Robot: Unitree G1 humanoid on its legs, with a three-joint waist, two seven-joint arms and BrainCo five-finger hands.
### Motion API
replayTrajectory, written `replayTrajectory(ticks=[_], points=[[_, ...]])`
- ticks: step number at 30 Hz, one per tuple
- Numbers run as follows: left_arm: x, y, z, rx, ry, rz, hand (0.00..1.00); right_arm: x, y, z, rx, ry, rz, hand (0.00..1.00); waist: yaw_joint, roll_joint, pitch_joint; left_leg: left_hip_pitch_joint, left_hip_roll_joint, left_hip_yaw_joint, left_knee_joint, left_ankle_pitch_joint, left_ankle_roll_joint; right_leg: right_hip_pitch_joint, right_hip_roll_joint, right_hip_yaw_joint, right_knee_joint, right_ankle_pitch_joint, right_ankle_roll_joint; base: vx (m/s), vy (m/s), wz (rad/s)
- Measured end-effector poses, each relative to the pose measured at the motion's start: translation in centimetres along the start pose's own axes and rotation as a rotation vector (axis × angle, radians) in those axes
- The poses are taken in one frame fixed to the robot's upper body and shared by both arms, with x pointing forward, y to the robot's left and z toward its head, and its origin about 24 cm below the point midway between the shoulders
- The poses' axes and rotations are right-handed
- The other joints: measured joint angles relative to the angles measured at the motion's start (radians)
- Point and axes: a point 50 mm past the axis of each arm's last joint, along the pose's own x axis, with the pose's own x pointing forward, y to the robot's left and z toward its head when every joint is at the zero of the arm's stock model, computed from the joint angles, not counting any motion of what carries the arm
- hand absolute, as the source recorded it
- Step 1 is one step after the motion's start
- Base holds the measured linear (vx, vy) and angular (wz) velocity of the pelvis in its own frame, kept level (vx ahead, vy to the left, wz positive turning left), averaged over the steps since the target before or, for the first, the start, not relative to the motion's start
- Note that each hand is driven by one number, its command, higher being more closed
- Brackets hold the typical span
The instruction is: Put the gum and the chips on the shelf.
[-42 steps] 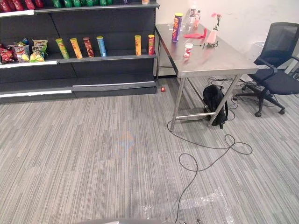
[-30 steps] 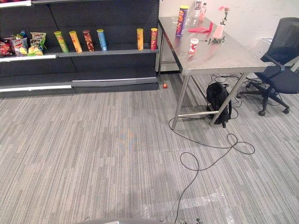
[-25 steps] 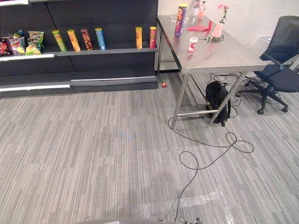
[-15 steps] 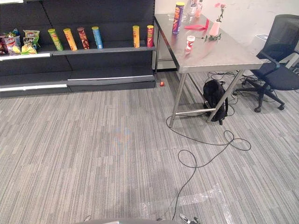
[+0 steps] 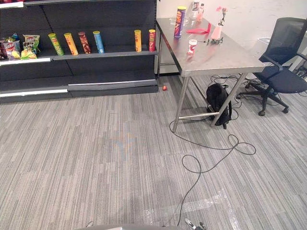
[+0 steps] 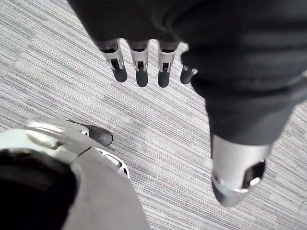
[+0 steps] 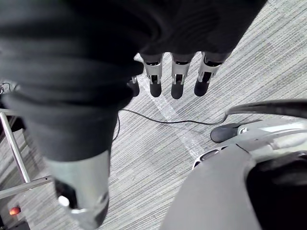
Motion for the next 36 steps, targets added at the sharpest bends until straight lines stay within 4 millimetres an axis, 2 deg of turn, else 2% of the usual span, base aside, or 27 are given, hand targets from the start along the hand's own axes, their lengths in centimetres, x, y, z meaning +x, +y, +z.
replayTrajectory(ticks=[4, 6, 7, 9, 11, 12, 13, 14, 15, 16, 17, 19, 21, 22, 24, 26, 27, 28, 29, 30, 31, 33, 34, 35, 36], points=[[0.0, 0.2, 0.0, 0.002, -0.001, 0.04, 0.0, 0.0, 0.0, 0.0, 0.001, -0.005, -0.018, 0.0, -0.001, 0.004, 0.006, -0.009, 0.001, -0.004, 0.001, 0.0, 0.0, -0.009, -0.001, -0.009, 0.009, -0.007, -0.01, -0.04, -0.035, 0.05], [0.0, 0.2, 0.3, 0.001, -0.009, 0.056, 0.0, 0.1, 0.2, 0.4, 0.001, -0.026, -0.02, 0.0, -0.002, -0.005, 0.016, -0.043, 0.008, -0.008, 0.027, -0.003, -0.004, -0.055, -0.004, -0.018, 0.062, -0.029, -0.024, -0.03, -0.036, 0.07], [0.0, 0.1, 0.5, 0.001, -0.014, 0.059, 0.0, 0.1, 0.3, 0.6, 0.001, -0.031, -0.019, 0.0, -0.004, 0.001, 0.021, -0.056, 0.011, -0.009, 0.042, -0.006, -0.007, -0.067, -0.006, -0.021, 0.077, -0.035, -0.026, -0.01, -0.045, 0.1], [0.1, 0.1, 1.1, -0.003, -0.03, 0.068, 0.0, 0.3, 0.7, 1.0, 0.002, -0.041, -0.013, 0.0, -0.009, -0.014, 0.046, -0.098, 0.024, -0.005, 0.106, -0.027, -0.02, -0.102, -0.01, -0.024, 0.123, -0.055, -0.035, -0.02, -0.049, 0.06], [0.1, 0.5, 1.5, -0.02, -0.038, 0.098, 0.0, 0.4, 1.3, 1.2, -0.024, -0.046, 0.002, 0.0, -0.007, -0.031, 0.076, -0.185, 0.054, 0.018, 0.305, -0.075, -0.029, -0.134, -0.019, -0.025, 0.195, -0.109, -0.05, -0.05, -0.081, 0.05], [0.1, 0.5, 1.5, -0.021, -0.036, 0.106, 0.0, 0.4, 1.4, 1.1, -0.035, -0.044, 0.006, 0.0, -0.006, -0.036, 0.079, -0.216, 0.065, 0.032, 0.371, -0.078, -0.029, -0.136, -0.023, -0.025, 0.21, -0.122, -0.05, -0.03, -0.094, 0.06], [0.1, 0.5, 1.6, -0.028, -0.038, 0.11, 0.0, 0.3, 1.4, 1.1, -0.062, -0.045, 0.007, 0.0, -0.005, -0.036, 0.079, -0.276, 0.093, 0.053, 0.513, -0.078, -0.029, -0.135, -0.027, -0.025, 0.224, -0.138, -0.057, 0.02, -0.07, 0.03], [0.0, 0.2, 1.6, -0.037, -0.039, 0.109, 0.0, 0.4, 0.9, 1.4, -0.099, -0.055, 0.001, 0.0, -0.003, -0.018, 0.086, -0.329, 0.131, 0.062, 0.647, -0.072, -0.03, -0.123, -0.018, -0.025, 0.231, -0.15, -0.059, 0.02, -0.05, 0.03], [0.0, 0.1, 1.5, -0.045, -0.035, 0.107, 0.0, 0.4, 0.7, 1.6, -0.12, -0.057, -0.003, 0.0, -0.003, -0.008, 0.091, -0.354, 0.149, 0.06, 0.713, -0.064, -0.042, -0.117, -0.015, -0.024, 0.237, -0.156, -0.062, 0.05, 0.006, 0.03], [-0.1, -0.3, 1.2, -0.06, -0.022, 0.106, 0.0, 0.4, 0.4, 1.7, -0.128, -0.055, -0.011, 0.0, -0.001, -0.002, 0.107, -0.423, 0.184, 0.052, 0.849, -0.029, -0.062, -0.097, -0.011, -0.02, 0.239, -0.166, -0.068, 0.09, 0.054, 0.0], [-0.1, -0.2, 1.1, -0.085, -0.013, 0.113, 0.0, 0.4, 0.4, 1.6, -0.128, -0.045, -0.014, 0.0, 0.003, 0.008, 0.113, -0.464, 0.19, 0.038, 0.904, -0.06, -0.057, -0.077, -0.02, -0.014, 0.241, -0.173, -0.069, 0.13, 0.072, -0.04], [-0.2, -0.1, 0.4, -0.092, 0.002, 0.112, 0.0, 0.4, 0.2, 1.6, -0.13, -0.036, -0.019, 0.0, 0.006, 0.013, 0.12, -0.495, 0.19, 0.03, 0.88, -0.086, -0.058, -0.064, -0.041, 0.001, 0.241, -0.176, -0.066, 0.13, 0.095, -0.24], [-0.4, 0.4, -0.7, -0.097, 0.022, 0.115, 0.0, 0.4, 0.4, 1.8, -0.134, -0.045, 0.001, 0.0, 0.007, 0.01, 0.122, -0.513, 0.189, 0.012, 0.706, -0.076, -0.065, -0.046, -0.076, 0.026, 0.241, -0.189, -0.046, 0.17, 0.139, -0.35], [-0.5, 0.5, -1.1, -0.106, 0.026, 0.116, 0.0, 0.5, 0.5, 1.9, -0.147, -0.049, 0.009, 0.0, 0.006, 0.012, 0.123, -0.522, 0.187, -0.021, 0.616, -0.052, -0.065, -0.035, -0.087, 0.033, 0.241, -0.197, -0.034, 0.29, 0.233, -0.2], [-0.7, 0.7, -2.1, -0.128, 0.037, 0.117, 0.0, 0.4, 0.6, 2.0, -0.178, -0.067, 0.039, 0.0, 0.006, 0.011, 0.124, -0.522, 0.197, -0.119, 0.329, 0.054, -0.09, 0.002, -0.116, 0.056, 0.242, -0.237, 0.015, 0.37, 0.348, -0.22], [-0.8, 0.8, -2.7, -0.128, 0.049, 0.113, 0.0, 0.4, 0.6, 1.9, -0.196, -0.068, 0.046, 0.0, 0.006, 0.011, 0.125, -0.522, 0.213, -0.141, 0.274, 0.067, -0.093, 0.023, -0.126, 0.071, 0.252, -0.264, 0.044, 0.31, 0.353, -0.32], [-0.9, 0.8, -3.4, -0.125, 0.071, 0.108, 0.0, 0.4, 0.5, 2.0, -0.221, -0.069, 0.053, 0.0, 0.007, 0.017, 0.125, -0.512, 0.232, -0.14, 0.281, 0.077, -0.095, 0.055, -0.143, 0.095, 0.263, -0.301, 0.083, 0.39, 0.442, -0.48], [-0.9, 1.0, -3.5, -0.121, 0.075, 0.11, 0.0, 0.4, 0.6, 2.1, -0.226, -0.07, 0.055, 0.0, 0.009, 0.012, 0.131, -0.512, 0.225, -0.135, 0.331, 0.123, -0.109, 0.072, -0.165, 0.112, 0.269, -0.319, 0.087, 0.49, 0.512, -0.67], [-1.0, 1.6, -3.7, -0.113, 0.077, 0.124, 0.0, 0.4, 1.1, 1.9, -0.259, -0.07, 0.073, 0.0, 0.019, -0.012, 0.119, -0.542, 0.19, -0.139, 0.434, 0.115, -0.107, 0.078, -0.207, 0.129, 0.278, -0.327, 0.07, 0.43, 0.394, -0.43], [-0.8, 2.2, -3.0, -0.1, 0.06, 0.138, 0.0, 0.4, 1.8, 1.7, -0.285, -0.073, 0.088, 0.0, 0.012, -0.043, 0.102, -0.572, 0.162, -0.133, 0.512, 0.055, -0.094, 0.057, -0.241, 0.141, 0.33, -0.296, 0.057, 0.45, 0.39, -0.24], [-0.7, 2.3, -2.5, -0.093, 0.048, 0.141, 0.0, 0.4, 2.0, 1.6, -0.289, -0.079, 0.087, 0.0, 0.008, -0.043, 0.103, -0.578, 0.145, -0.129, 0.527, 0.032, -0.087, 0.033, -0.256, 0.142, 0.376, -0.272, 0.055, 0.46, 0.408, 0.15], [-0.3, 1.9, -0.6, -0.08, 0.005, 0.126, 0.0, 0.4, 2.4, 1.9, -0.296, -0.105, 0.094, 0.0, 0.009, -0.069, 0.093, -0.519, 0.087, -0.095, 0.494, -0.009, -0.038, -0.05, -0.332, 0.116, 0.582, -0.128, 0.036, 0.45, 0.381, 0.17], [-0.2, 1.9, -0.4, -0.076, 0.001, 0.127, 0.0, 0.4, 2.6, 2.0, -0.292, -0.111, 0.097, 0.0, 0.009, -0.078, 0.092, -0.49, 0.072, -0.081, 0.475, -0.016, -0.029, -0.076, -0.359, 0.107, 0.643, -0.075, 0.034, 0.53, 0.346, 0.01], [-0.2, 2.0, -0.2, -0.07, -0.004, 0.128, 0.0, 0.4, 2.8, 2.3, -0.269, -0.129, 0.096, 0.0, 0.006, -0.083, 0.094, -0.419, 0.042, -0.073, 0.419, -0.026, -0.017, -0.118, -0.401, 0.106, 0.741, 0.074, 0.04, 0.43, 0.247, 0.0], [-0.2, 2.1, -0.2, -0.067, -0.005, 0.13, 0.0, 0.3, 2.8, 2.3, -0.258, -0.135, 0.092, 0.0, 0.004, -0.08, 0.091, -0.383, 0.031, -0.073, 0.385, -0.028, -0.013, -0.138, -0.412, 0.11, 0.784, 0.154, 0.039, 0.43, 0.225, 0.05]])
